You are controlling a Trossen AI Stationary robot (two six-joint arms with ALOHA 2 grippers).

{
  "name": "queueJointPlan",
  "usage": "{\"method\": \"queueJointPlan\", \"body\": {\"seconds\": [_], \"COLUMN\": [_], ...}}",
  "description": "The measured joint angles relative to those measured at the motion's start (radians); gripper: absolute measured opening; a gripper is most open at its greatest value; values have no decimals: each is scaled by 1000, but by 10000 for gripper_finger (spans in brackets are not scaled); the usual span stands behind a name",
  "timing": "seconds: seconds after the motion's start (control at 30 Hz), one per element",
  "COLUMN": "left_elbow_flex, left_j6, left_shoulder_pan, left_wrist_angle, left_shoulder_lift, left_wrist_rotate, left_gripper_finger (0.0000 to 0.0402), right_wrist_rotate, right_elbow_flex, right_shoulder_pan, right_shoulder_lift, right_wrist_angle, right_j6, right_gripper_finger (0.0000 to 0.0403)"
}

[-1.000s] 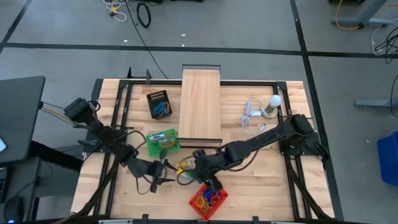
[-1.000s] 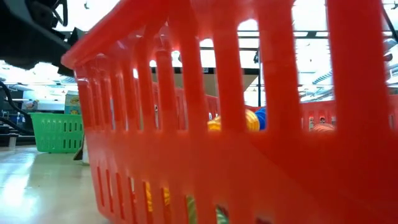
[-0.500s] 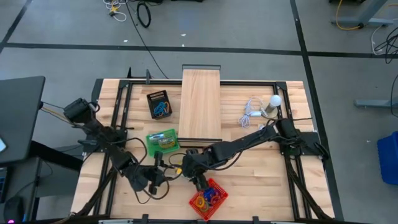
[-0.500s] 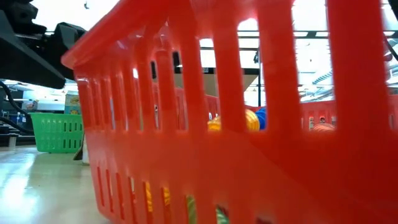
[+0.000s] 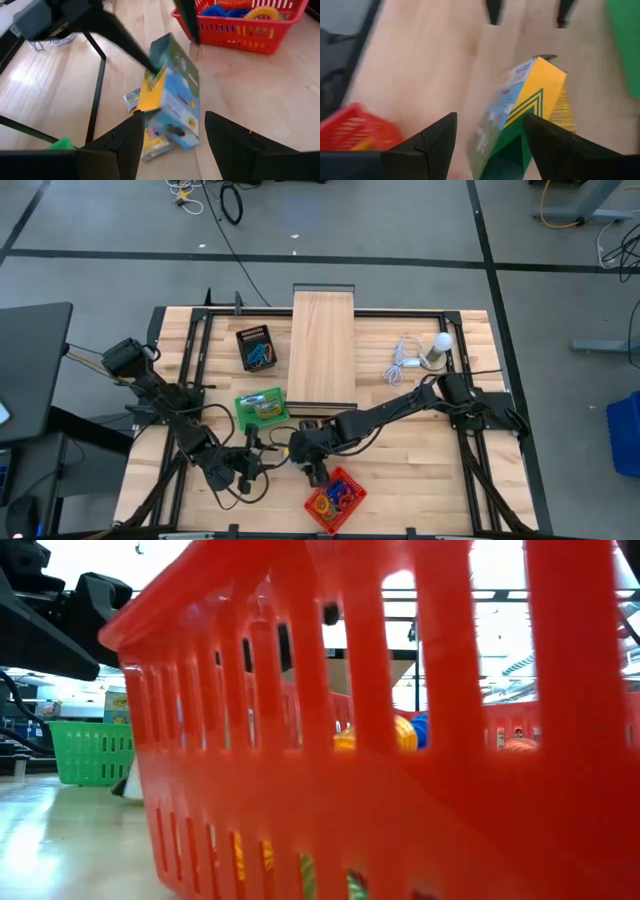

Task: Pick & Place Office Desk Supplies
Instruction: Put the large yellow crayon box into the green basket

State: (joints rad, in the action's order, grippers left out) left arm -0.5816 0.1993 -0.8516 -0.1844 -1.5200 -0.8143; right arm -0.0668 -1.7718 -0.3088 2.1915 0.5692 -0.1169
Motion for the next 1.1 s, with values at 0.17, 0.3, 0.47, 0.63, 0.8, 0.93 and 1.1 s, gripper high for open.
{"method": "queueJointPlan", "body": {"seconds": [0.17, 0.3, 0.47, 0.63, 0.8, 0.93, 1.1], "left_elbow_flex": [0, 0, 0, 0, 0, 0, 1], "left_j6": [0, -2, -3, -5, -5, -5, -9], "left_shoulder_pan": [0, 0, 0, 0, 0, 0, 0], "left_wrist_angle": [-3, -3, -3, -3, -5, -10, -18], "left_shoulder_lift": [0, 0, 0, 0, 0, 0, 0], "left_wrist_rotate": [1, -1, -5, -5, -5, -5, -5], "left_gripper_finger": [215, 215, 215, 215, 215, 215, 215], "right_wrist_rotate": [30, 40, 51, 54, 36, 21, 8], "right_elbow_flex": [-28, -57, -66, -66, -66, -67, -67], "right_shoulder_pan": [-2, -11, -14, -15, -14, -12, -11], "right_shoulder_lift": [4, 5, 5, 5, 6, 30, 62], "right_wrist_angle": [43, 57, 67, 73, 73, 87, 72], "right_j6": [5, 19, 13, 0, -8, -10, -7], "right_gripper_finger": [243, 243, 243, 243, 243, 243, 243]}}
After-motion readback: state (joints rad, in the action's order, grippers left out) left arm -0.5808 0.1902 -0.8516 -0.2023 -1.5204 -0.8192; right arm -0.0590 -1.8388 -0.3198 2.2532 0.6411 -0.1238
